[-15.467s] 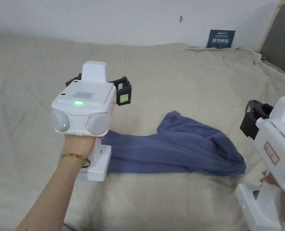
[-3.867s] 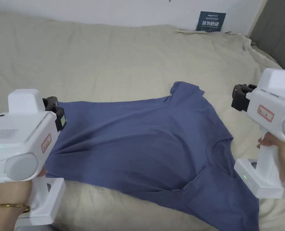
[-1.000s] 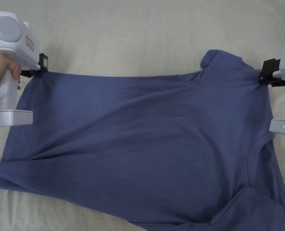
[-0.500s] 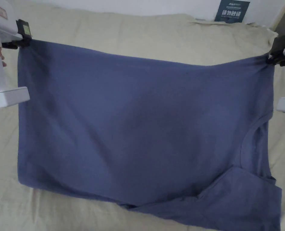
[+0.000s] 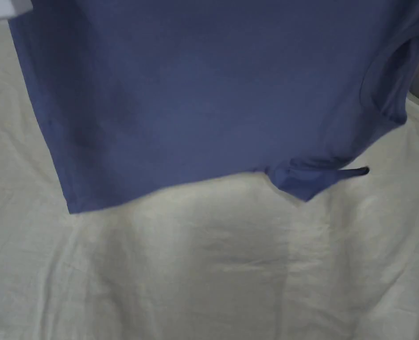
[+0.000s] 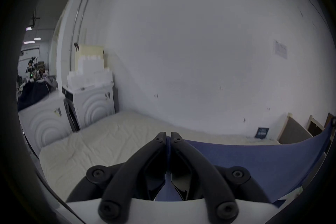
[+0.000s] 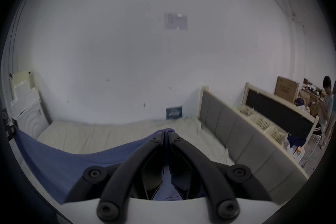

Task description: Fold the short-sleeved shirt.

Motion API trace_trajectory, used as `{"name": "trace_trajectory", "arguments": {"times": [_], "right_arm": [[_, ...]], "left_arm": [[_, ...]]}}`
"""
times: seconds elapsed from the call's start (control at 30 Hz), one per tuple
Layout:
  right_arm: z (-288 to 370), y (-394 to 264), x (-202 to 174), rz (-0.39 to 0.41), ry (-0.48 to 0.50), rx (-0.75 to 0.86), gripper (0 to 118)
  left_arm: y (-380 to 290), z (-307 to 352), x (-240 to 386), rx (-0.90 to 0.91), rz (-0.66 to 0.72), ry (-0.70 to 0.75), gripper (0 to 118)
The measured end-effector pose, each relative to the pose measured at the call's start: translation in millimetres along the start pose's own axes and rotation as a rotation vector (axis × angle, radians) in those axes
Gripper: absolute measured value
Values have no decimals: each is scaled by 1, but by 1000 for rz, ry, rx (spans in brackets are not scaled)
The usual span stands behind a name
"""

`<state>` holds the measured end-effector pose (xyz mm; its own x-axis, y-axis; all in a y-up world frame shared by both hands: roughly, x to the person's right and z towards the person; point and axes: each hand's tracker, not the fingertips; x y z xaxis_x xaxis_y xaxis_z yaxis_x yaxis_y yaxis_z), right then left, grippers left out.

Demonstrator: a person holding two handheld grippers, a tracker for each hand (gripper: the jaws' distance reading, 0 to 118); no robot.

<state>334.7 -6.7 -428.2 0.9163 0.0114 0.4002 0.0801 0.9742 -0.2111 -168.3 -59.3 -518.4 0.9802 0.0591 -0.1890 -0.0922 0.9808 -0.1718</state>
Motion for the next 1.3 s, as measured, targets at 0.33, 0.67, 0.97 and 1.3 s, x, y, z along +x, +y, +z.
{"name": "trace_trajectory", "arguments": {"times": [0.33,0.67,0.97,1.3], "right_arm": [[-50,53,-7,-104,-73,254,3],[-74,-7,11,-95,-10,102,3],[-55,-149,33,-53,-16,-146,3],[13,-320,65,-105,-20,-405,3]], "left_arm": [[52,-44,55,209,17,36,0],[-39,-74,68,72,-92,29,0],[-172,-46,43,-152,-97,-8,0],[-311,27,-7,-411,-91,-45,0]]}}
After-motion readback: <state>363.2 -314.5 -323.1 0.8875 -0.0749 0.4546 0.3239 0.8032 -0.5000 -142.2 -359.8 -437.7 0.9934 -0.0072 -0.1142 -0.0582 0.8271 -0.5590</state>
